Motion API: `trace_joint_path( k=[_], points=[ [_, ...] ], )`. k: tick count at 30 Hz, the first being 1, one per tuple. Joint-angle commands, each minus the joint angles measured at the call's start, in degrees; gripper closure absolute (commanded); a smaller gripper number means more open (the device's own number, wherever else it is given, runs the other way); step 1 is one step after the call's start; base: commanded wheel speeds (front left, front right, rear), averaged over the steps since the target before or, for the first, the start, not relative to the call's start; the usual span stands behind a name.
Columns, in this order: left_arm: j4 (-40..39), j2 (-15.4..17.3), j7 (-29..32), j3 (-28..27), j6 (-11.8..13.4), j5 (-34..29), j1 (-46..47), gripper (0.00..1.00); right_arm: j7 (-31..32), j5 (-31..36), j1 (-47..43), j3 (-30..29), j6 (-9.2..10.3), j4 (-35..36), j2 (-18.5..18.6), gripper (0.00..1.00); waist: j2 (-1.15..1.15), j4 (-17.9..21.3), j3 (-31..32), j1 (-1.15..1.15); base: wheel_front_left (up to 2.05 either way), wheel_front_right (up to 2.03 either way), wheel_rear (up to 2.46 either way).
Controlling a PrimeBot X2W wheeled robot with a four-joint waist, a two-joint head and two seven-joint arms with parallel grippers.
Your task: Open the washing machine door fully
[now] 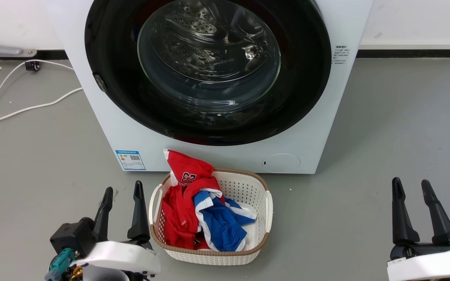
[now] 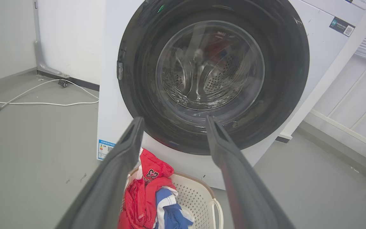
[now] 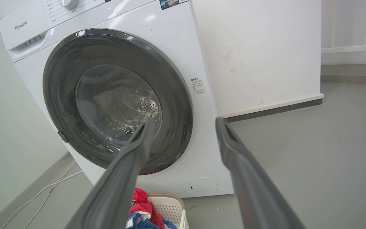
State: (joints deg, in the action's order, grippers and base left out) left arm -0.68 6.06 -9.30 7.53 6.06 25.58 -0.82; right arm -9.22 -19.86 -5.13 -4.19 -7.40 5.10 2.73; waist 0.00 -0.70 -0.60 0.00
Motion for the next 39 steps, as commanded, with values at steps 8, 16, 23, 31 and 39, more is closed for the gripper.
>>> trace_joint_path(
  k=[8, 16, 23, 31, 39],
  points=[
    [-1.3, -0.1, -1.5, 0.4, -0.7, -5.3, -0.8, 0.0, -1.6, 5.4, -1.0, -0.2, -0.11, 2.3, 0.2, 0.0, 0.0, -0.2, -0.1, 0.0, 0.0, 0.0, 0.0],
    [-1.0, -0.7, -2.5, 0.1, -2.0, -8.8, -1.6, 0.0, -2.6, 9.0, -1.7, -0.1, -0.12, 3.6, 0.2, 0.0, 0.0, -0.3, 0.0, 0.0, 0.0, 0.0, 0.0],
    [-0.8, -1.5, -3.3, -0.5, -3.3, -11.9, -2.3, 0.0, -3.5, 10.9, -2.4, -0.5, -0.13, 4.4, 0.2, 0.0, 0.0, -0.3, 0.0, 0.0, 0.0, 0.0, 0.0],
    [-0.2, -2.2, -4.3, -1.1, -3.6, -15.8, -3.1, 0.0, -4.4, 13.5, -3.4, -0.6, -0.13, 4.9, 0.2, 0.0, 0.0, -0.3, 0.1, 0.0, 0.0, 0.0, 0.0],
    [0.4, -2.7, -5.1, -1.7, -3.9, -18.5, -3.7, 0.0, -5.1, 15.7, -4.2, -0.5, -0.14, 5.1, 0.2, 0.0, 0.0, -0.5, 0.3, 0.0, 0.0, 0.0, 0.0]
  ],
)
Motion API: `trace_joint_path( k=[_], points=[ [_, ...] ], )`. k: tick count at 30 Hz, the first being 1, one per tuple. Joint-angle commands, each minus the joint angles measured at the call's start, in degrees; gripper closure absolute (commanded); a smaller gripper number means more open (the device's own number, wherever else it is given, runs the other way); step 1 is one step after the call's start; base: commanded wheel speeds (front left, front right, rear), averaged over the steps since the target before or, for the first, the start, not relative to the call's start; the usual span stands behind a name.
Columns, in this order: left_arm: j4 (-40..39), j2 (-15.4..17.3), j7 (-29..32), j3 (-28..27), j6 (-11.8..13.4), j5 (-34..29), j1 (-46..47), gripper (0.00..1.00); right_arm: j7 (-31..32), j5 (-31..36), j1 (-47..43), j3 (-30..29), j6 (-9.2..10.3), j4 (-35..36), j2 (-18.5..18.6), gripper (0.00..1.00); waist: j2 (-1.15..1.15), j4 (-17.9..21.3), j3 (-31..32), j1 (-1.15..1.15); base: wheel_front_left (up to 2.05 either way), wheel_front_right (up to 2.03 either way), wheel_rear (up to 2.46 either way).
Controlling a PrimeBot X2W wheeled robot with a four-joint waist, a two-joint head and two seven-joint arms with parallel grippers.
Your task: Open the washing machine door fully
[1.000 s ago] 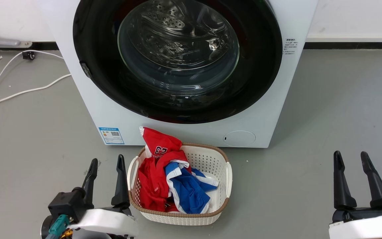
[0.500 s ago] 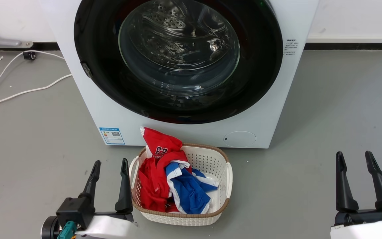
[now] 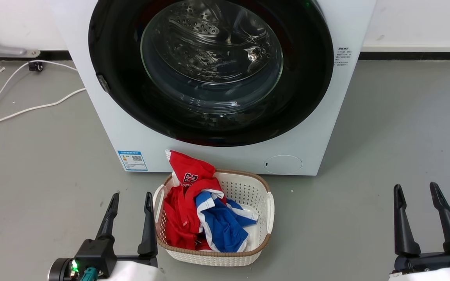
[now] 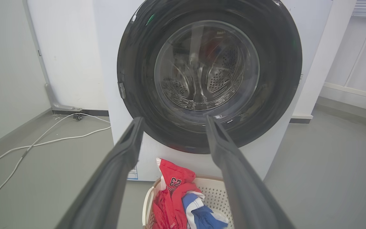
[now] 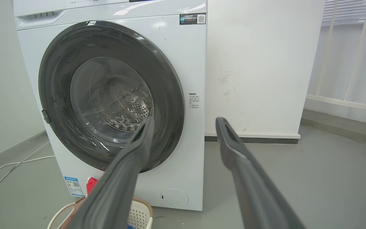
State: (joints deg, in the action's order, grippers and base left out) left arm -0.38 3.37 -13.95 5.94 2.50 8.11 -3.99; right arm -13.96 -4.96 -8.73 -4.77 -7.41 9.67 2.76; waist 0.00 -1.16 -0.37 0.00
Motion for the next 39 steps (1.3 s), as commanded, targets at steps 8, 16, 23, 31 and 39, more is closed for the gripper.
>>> trace_joint_path(
  k=[8, 16, 23, 31, 39],
  points=[
    [1.0, -0.4, -1.3, -0.6, -0.4, -3.5, -1.3, 0.0, -1.2, 1.3, -1.6, 0.2, -0.13, 0.0, 0.2, 0.0, 0.0, -0.1, 0.2, 0.0, 0.0, 0.0, 0.0],
    [1.7, -0.5, -1.3, -1.1, -0.5, -2.0, -1.4, 0.0, -1.3, -1.0, -1.8, 0.0, -0.08, -1.3, 0.2, 0.0, 0.0, -0.2, 0.1, 0.0, 0.0, 0.0, 0.0],
    [2.7, -0.5, -1.3, -0.9, -0.2, -1.2, -1.3, 0.0, -1.3, -2.0, -2.0, 0.5, -0.08, -2.3, 0.2, 0.0, 0.0, -0.3, 0.1, 0.0, 0.0, 0.0, 0.0],
    [3.5, -0.5, -1.3, -0.8, 0.3, -1.2, -1.3, 0.0, -1.3, -2.5, -2.2, 1.1, -0.08, -3.0, 0.2, 0.0, 0.0, -0.3, 0.1, 0.0, 0.0, 0.0, 0.0],
    [3.7, -0.5, -1.3, -1.0, 0.6, -1.4, -1.4, 0.0, -1.3, -10.4, -1.6, 0.8, -0.08, -3.8, 0.2, 0.0, 0.0, -0.2, 0.3, 0.0, 0.0, 0.0, 0.0]
  ],
)
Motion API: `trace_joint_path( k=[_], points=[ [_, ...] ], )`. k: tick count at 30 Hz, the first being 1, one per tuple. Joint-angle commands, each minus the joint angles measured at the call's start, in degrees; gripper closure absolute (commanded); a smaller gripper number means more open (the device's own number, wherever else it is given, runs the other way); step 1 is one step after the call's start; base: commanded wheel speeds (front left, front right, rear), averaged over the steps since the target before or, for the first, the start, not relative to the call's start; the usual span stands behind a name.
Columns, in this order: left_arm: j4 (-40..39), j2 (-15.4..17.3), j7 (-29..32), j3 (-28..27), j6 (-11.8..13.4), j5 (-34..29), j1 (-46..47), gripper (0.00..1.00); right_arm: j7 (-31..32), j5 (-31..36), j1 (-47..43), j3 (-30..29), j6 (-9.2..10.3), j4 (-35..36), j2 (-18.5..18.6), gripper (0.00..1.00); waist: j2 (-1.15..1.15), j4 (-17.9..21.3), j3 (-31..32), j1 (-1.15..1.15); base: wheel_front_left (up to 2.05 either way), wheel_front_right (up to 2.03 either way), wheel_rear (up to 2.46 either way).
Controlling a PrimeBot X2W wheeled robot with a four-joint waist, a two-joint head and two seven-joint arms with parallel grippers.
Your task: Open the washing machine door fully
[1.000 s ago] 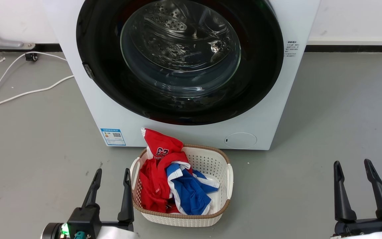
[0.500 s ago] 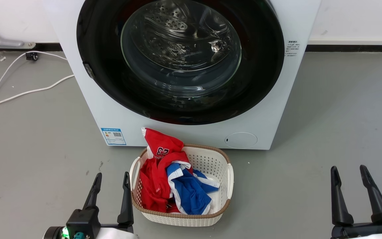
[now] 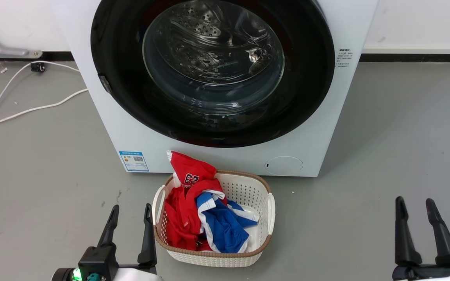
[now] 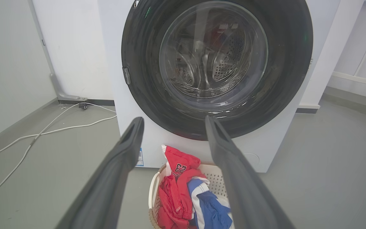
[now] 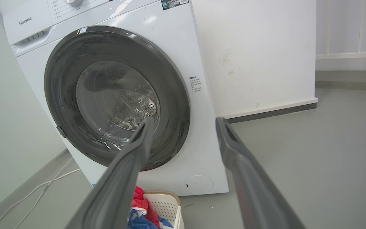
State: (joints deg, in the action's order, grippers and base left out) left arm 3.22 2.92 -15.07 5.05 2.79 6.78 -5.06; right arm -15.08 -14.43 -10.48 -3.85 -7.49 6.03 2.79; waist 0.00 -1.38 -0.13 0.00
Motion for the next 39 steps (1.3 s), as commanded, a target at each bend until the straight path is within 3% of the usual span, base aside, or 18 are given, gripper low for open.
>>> trace_joint_path(
  k=[1, 4, 5, 6, 7, 14, 22, 26, 31, 39],
  points=[
    [0.1, 0.0, -0.2, -0.1, 0.3, -0.1, -0.3, 0.0, -0.1, -3.7, 0.3, -0.2, -0.01, -0.4, 0.2, 0.0, 0.0, 0.0, 0.1, 0.0, 0.0, 0.0, 0.0],
    [0.1, 0.0, -0.2, -0.1, 0.3, -0.1, -0.4, 0.0, -0.1, -14.8, 0.6, -1.0, -0.01, -1.6, 0.2, 0.0, 0.0, 0.1, 0.3, 0.0, 0.0, 0.0, 0.0],
    [0.1, 0.0, -0.2, -0.2, 0.3, 0.0, -0.4, 0.0, -0.1, -18.1, 1.0, -0.6, -0.01, -1.5, 0.1, 0.3, 0.0, 0.1, 0.3, 0.0, 0.0, 0.0, 0.0],
    [0.1, 0.0, -0.2, -0.2, 0.3, 0.0, -0.4, 0.0, -0.1, -21.6, 1.1, -0.5, -0.01, -1.8, 0.1, 0.84, 0.0, 0.1, 0.3, 0.0, 0.0, 0.0, 0.0],
    [0.1, 0.0, -0.2, -0.3, 0.3, 0.0, -0.5, 0.0, -0.1, -24.2, 1.1, 0.0, -0.01, -1.8, 0.1, 1.0, 0.0, 0.2, 0.4, 0.0, 0.0, 0.0, 0.0],
    [0.2, 0.0, -0.2, -0.3, 0.2, 0.1, -0.5, 0.0, -0.1, -47.5, 1.0, 1.7, -0.01, -3.6, 0.1, 1.0, 0.0, 0.2, 0.6, 0.0, 0.0, 0.0, 0.0],
    [0.3, 0.0, -0.2, -0.3, 0.4, 0.4, -0.7, 0.0, -0.1, -64.4, 0.4, 4.9, -0.01, -2.9, 0.1, 1.0, 0.0, 0.1, 0.7, 0.0, 0.0, 0.0, 0.0],
    [0.2, 0.0, -0.2, -0.5, 0.4, 0.4, -0.7, 0.0, 0.4, -70.7, -0.1, 6.0, -0.01, -1.6, 0.3, 1.0, 0.0, 0.0, 0.7, 0.0, 0.0, 0.0, 0.0],
    [0.1, 0.0, -0.2, -0.6, 0.3, 0.4, -0.8, 0.0, 5.9, -79.7, -1.1, 4.6, -0.01, 0.3, 0.7, 1.0, 0.0, 0.1, 0.7, 0.0, 0.0, 0.0, 0.0],
    [-0.2, 0.0, -0.2, -0.5, 0.3, 0.7, -0.9, 0.0, 15.2, -84.9, -2.2, 0.3, -0.01, 0.3, 0.7, 1.0, 0.0, 0.0, 0.5, 0.0, 0.0, 0.0, 0.0]
  ],
)
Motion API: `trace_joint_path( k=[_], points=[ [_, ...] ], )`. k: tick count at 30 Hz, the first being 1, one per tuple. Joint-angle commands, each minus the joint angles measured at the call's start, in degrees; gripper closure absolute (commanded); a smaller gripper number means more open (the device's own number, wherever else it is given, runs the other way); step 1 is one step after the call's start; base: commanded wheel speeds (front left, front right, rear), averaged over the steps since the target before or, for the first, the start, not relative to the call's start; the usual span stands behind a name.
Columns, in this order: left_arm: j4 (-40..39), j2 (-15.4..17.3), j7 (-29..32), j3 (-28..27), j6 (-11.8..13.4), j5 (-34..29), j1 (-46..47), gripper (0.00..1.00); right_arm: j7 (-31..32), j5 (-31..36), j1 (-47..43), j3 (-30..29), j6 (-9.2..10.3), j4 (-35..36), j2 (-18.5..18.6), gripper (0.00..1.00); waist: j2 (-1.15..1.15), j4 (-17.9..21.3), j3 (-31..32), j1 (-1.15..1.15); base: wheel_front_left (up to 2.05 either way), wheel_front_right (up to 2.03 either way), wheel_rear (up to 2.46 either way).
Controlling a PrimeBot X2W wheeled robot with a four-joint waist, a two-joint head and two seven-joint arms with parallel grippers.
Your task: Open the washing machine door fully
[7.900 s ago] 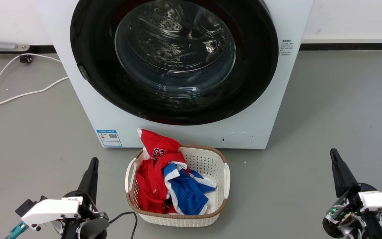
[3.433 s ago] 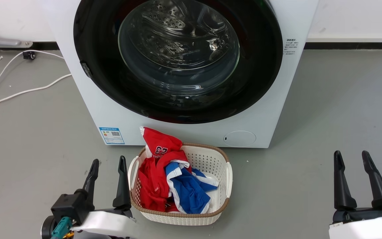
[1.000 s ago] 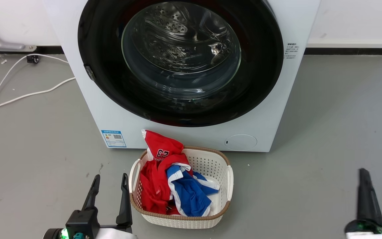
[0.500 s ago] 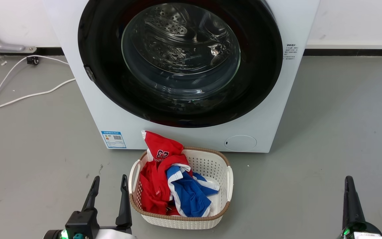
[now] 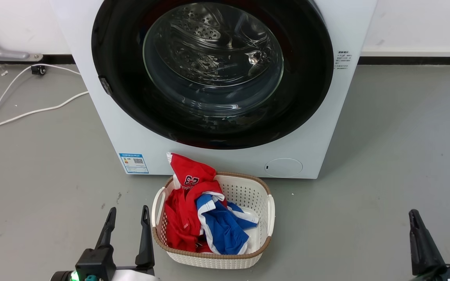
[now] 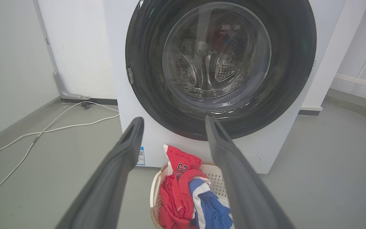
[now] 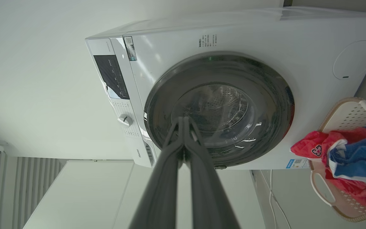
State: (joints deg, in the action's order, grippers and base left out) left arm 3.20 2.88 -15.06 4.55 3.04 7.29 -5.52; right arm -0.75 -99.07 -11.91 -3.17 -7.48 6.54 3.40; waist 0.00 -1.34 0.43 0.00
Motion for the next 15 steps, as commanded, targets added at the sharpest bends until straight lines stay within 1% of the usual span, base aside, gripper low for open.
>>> trace_joint_path(
  k=[1, 7, 15],
  points=[
    [-0.2, 0.0, -0.2, 0.0, 0.1, 0.2, -0.4, 0.0, 1.6, -0.3, -0.8, -0.9, -0.03, -0.4, 0.0, 1.0, 0.0, -0.1, -0.1, 0.0, 0.0, 0.0, 0.0],
    [-0.3, 0.0, -0.2, -0.1, 0.2, 0.0, -0.4, 0.0, 4.8, 0.6, -1.0, -2.3, -0.03, -1.3, -0.4, 1.0, 0.0, -0.2, -0.1, 0.0, 0.0, 0.0, 0.0],
    [-0.8, 0.0, -0.2, -0.1, 0.3, -0.9, -0.3, 0.0, 6.2, 0.8, -0.9, -2.3, -0.03, -1.9, -0.5, 1.0, 0.0, -0.3, -0.3, 0.0, 0.0, 0.0, 0.0]
  ],
)
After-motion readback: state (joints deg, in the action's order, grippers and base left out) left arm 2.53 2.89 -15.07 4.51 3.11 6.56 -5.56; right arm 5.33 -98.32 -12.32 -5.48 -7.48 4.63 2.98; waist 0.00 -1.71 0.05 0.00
